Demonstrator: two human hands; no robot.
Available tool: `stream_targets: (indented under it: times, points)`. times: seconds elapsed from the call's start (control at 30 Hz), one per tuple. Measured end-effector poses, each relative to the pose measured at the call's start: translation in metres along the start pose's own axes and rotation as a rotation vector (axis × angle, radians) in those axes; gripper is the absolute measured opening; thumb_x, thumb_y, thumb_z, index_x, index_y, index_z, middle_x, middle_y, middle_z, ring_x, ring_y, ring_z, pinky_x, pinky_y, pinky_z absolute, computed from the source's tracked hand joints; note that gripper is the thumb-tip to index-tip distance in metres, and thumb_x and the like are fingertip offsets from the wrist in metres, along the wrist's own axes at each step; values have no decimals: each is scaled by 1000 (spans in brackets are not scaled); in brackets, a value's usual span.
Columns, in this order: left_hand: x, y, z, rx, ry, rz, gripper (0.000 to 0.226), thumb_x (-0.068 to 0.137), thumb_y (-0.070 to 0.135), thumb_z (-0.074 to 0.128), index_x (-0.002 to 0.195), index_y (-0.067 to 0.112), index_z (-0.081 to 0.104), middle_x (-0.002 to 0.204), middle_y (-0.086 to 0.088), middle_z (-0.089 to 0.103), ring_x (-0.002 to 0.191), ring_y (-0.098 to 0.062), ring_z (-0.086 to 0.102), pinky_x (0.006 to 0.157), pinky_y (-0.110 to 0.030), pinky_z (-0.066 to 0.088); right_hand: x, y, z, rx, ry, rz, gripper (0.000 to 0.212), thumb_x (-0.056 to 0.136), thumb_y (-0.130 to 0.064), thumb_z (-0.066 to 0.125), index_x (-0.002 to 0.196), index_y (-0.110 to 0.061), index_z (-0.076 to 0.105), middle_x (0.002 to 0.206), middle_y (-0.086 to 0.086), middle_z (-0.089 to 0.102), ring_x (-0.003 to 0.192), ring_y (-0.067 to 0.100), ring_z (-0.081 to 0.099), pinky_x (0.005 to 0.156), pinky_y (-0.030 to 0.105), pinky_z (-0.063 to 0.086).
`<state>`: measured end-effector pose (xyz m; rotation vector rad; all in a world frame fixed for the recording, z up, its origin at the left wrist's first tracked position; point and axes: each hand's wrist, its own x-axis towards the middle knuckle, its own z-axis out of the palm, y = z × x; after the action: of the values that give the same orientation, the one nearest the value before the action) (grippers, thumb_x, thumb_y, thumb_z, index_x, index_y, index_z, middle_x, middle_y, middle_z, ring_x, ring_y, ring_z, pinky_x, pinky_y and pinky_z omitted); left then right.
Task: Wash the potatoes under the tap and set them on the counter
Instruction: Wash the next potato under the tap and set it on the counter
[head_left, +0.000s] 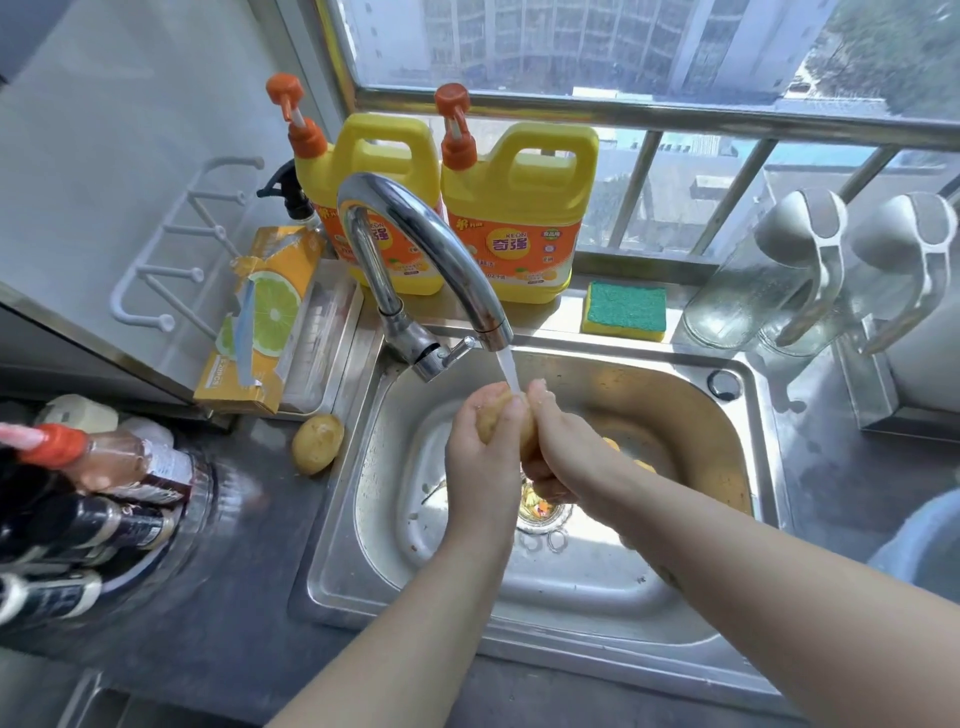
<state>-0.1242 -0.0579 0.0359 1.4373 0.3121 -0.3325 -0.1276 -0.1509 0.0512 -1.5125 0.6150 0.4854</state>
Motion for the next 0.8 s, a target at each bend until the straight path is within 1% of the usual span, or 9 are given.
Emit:
stream_targets:
  times: [0.07,0.13,0.2,0.27,0.37,0.5,0.57,0.7,0.8]
  points:
    - [8,4,5,-134,116,-128,13,89,26,63,97,21,72,101,-9,74,84,-20,70,64,-32,55,-2,2,5,-108,7,-78,54,108,-48,14,87,-14,50,59,1,49,46,12,38,44,23,30]
    - [17,9,6,-283,188,-320,11,91,19,63,92,15,73,86,-10,72,68,-21,67,53,-27,52,-4,5,9,-222,18,-175,45,108,-45,19,113,-13,50,96,5,56,75,16,53,66,26,43]
    - [27,12,1,-371,173,-487,9,89,16,63,93,13,71,85,-9,70,69,-23,68,59,-28,56,-4,13,9,-344,25,-220,50,106,-47,27,145,-15,30,129,2,50,114,21,55,97,32,41]
    - [36,12,-5,-390,78,-594,15,88,15,62,101,10,68,93,-11,69,80,-25,69,67,-31,60,-6,18,8,-475,35,-306,63,104,-49,37,155,-26,10,141,3,45,128,25,50,108,38,38]
    - [38,13,-9,-379,-17,-663,16,94,10,55,105,6,66,91,-12,67,82,-23,68,69,-30,61,-7,22,4,-588,58,-421,58,94,-60,43,143,-39,20,133,5,54,116,28,57,100,48,45]
    - [25,16,-4,-341,56,-510,30,104,17,41,113,0,64,101,-17,71,93,-28,70,75,-34,58,-3,10,1,-405,68,-295,43,104,-53,36,137,-26,37,120,-5,59,113,24,59,99,42,44]
    - [19,12,1,-277,68,-419,41,107,32,38,122,1,60,114,-19,71,105,-28,69,82,-34,55,2,5,3,-295,102,-268,41,106,-49,29,120,-18,51,111,-4,58,101,16,57,92,39,44]
    - [10,-7,5,-50,-14,-139,58,82,54,62,128,19,58,122,-10,70,113,-23,68,100,-44,52,9,1,-1,-79,143,-196,45,109,-39,20,81,-19,50,80,-3,52,71,9,46,63,25,37]
    - [9,-14,5,-65,-29,-73,63,70,47,73,125,17,61,119,-10,72,110,-22,69,99,-43,53,5,2,-3,-144,110,-261,39,110,-29,21,81,-20,45,86,-2,50,75,10,46,68,27,37]
